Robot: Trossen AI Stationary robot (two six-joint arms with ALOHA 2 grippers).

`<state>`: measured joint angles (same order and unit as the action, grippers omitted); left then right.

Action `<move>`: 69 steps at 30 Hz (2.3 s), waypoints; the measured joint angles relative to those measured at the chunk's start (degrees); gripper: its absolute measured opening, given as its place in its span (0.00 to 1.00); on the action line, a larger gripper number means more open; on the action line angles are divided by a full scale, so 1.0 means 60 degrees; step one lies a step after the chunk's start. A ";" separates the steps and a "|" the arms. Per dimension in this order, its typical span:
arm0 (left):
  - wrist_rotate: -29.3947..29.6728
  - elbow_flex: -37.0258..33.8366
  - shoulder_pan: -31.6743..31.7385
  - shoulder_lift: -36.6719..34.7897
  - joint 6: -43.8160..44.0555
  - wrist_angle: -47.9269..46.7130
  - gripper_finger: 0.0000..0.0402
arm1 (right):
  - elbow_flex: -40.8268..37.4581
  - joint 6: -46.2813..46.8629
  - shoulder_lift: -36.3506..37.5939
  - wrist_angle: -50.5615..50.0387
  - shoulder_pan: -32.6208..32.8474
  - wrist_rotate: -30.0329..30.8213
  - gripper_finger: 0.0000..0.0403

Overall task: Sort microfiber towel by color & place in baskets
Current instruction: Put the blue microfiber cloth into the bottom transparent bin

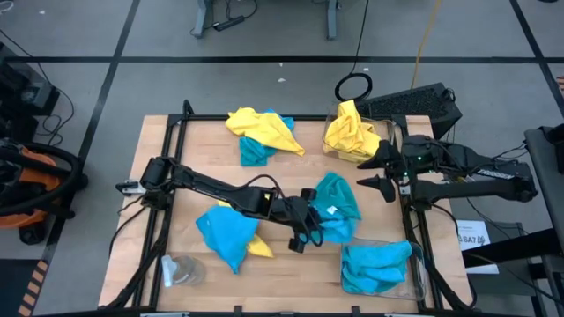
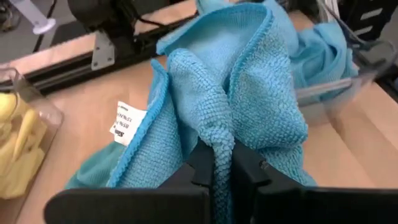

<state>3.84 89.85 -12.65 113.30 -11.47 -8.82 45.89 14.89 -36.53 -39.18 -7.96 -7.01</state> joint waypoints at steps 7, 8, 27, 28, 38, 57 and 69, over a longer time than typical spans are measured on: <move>-0.0193 0.0111 -0.0118 -0.0004 -0.0387 0.1145 0.05 | 0.0000 0.0115 -0.0007 0.0052 0.0477 0.0238 0.64; -0.0255 0.0111 -0.0145 -0.0004 -0.0462 0.1354 0.05 | 0.0000 0.0147 -0.0007 0.0051 0.0539 0.0249 0.64; -0.0075 0.0156 -0.0157 -0.0004 -0.0892 0.2313 0.07 | 0.0000 0.0595 -0.0011 0.0276 0.1938 0.0722 0.64; 0.0184 0.0215 -0.0160 -0.0004 -0.0971 0.2215 0.07 | 0.0000 0.0610 -0.0011 0.0335 0.2061 0.0722 0.64; 0.1302 0.0738 -0.0141 -0.0007 -0.1251 0.0907 0.05 | 0.0000 0.0278 -0.0237 0.1884 0.3380 0.0886 0.64; -0.0884 0.0742 -0.0249 -0.0018 -0.1025 0.2172 0.05 | 0.0080 0.0464 -0.0851 0.1404 0.5187 0.2759 0.74; -0.0751 0.0747 -0.0320 0.0408 -0.0832 0.2973 0.05 | 0.0094 0.1201 -0.0800 0.1406 0.6250 0.2671 0.73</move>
<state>-0.67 94.33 -14.57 115.74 -16.46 9.02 46.46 22.09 -41.33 -30.74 29.54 9.02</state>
